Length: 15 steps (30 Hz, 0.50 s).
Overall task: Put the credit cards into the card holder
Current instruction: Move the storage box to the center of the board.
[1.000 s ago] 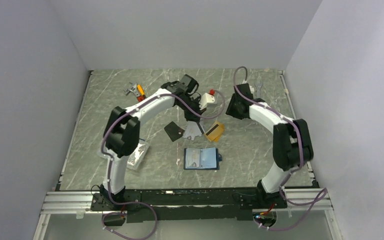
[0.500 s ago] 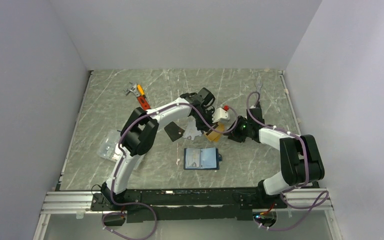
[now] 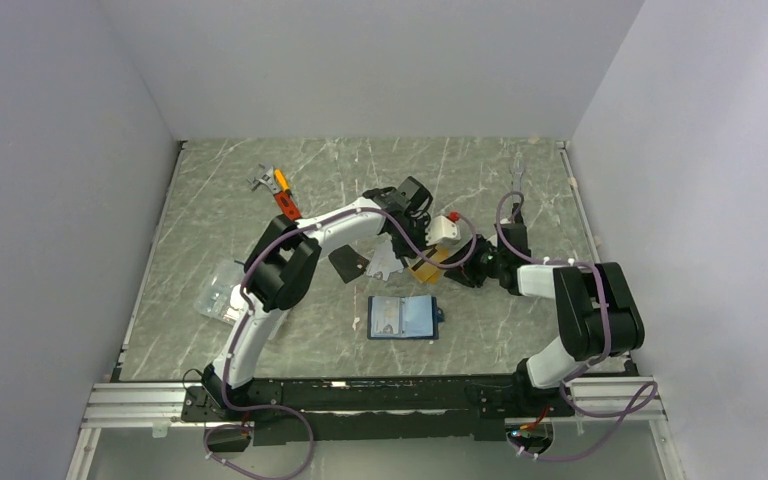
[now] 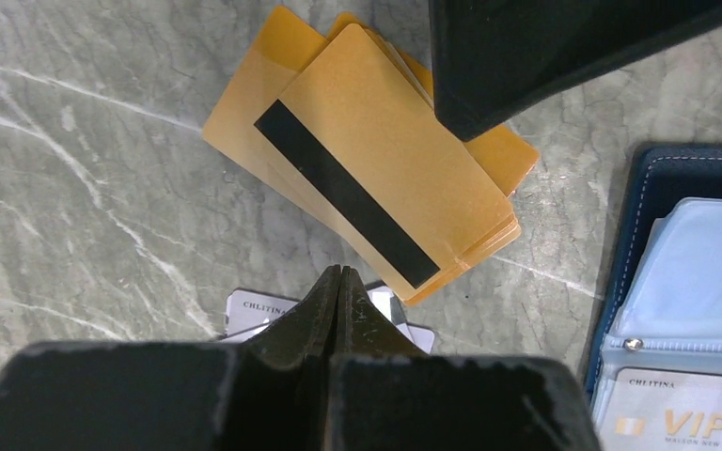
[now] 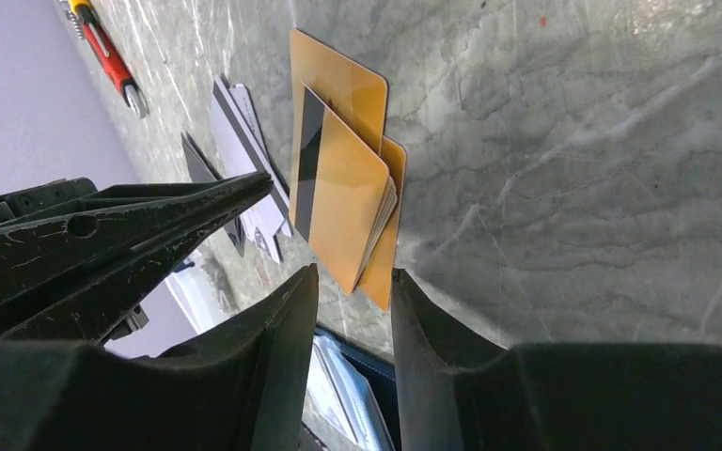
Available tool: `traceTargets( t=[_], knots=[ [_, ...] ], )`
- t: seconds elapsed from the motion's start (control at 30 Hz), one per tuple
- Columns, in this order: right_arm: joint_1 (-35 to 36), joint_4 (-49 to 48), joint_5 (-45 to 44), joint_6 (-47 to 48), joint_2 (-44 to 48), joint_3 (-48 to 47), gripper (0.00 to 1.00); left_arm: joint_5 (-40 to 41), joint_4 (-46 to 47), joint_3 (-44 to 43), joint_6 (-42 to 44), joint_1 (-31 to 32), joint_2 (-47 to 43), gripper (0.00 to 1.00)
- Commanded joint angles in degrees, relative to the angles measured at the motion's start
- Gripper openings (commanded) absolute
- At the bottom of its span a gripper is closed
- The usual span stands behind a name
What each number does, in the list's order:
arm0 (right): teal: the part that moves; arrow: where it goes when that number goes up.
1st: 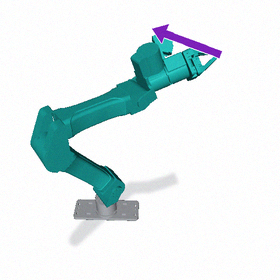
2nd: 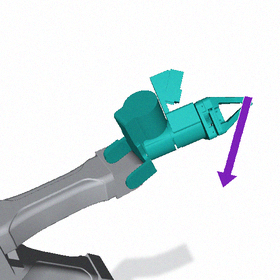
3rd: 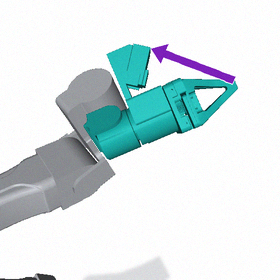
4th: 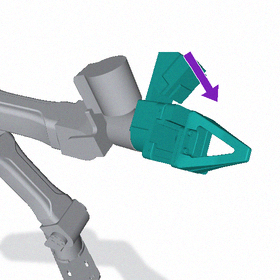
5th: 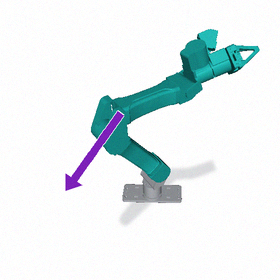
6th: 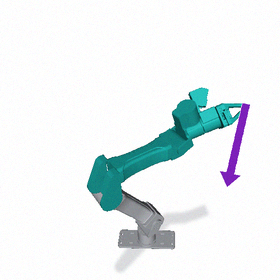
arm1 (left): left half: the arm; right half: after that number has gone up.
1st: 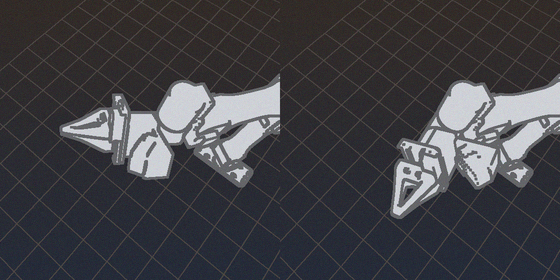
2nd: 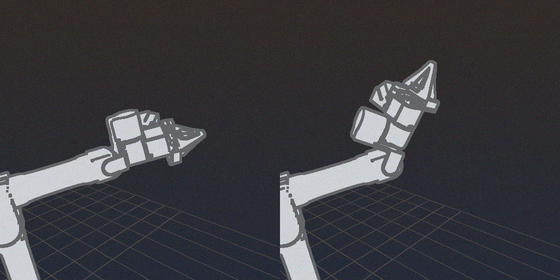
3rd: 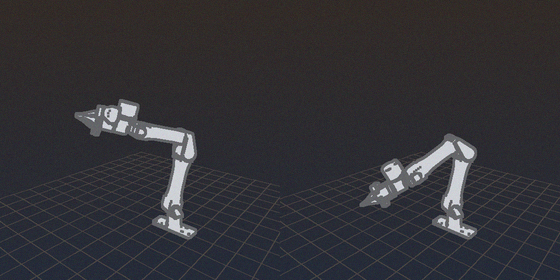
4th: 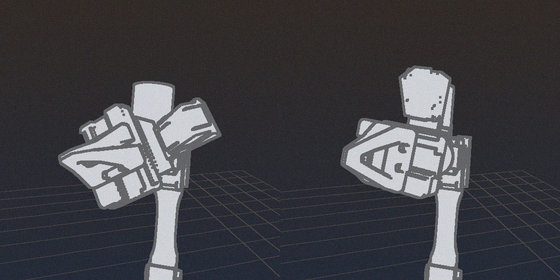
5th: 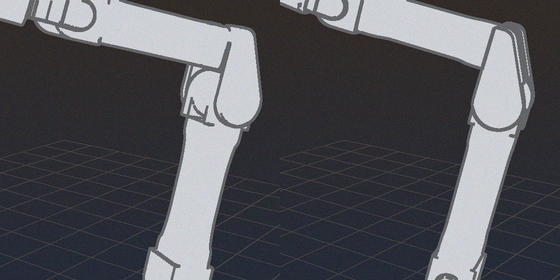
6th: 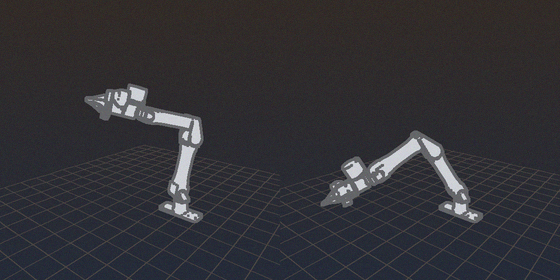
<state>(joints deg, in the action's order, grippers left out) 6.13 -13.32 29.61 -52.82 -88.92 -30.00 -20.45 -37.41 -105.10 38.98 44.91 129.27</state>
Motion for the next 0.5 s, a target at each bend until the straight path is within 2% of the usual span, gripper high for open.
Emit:
traceTargets(
  t=[0.0,0.47],
  knots=[
    [-0.2,-5.9,2.6,-2.4,-1.1,0.4,0.38,0.4,0.8,-1.6,0.5,1.0,1.2,0.02],
    [-0.2,-4.4,0.6,-2.0,-1.9,0.3,0.38,-0.1,0.9,-0.7,0.5,1.0,1.1,0.02]
  ],
)
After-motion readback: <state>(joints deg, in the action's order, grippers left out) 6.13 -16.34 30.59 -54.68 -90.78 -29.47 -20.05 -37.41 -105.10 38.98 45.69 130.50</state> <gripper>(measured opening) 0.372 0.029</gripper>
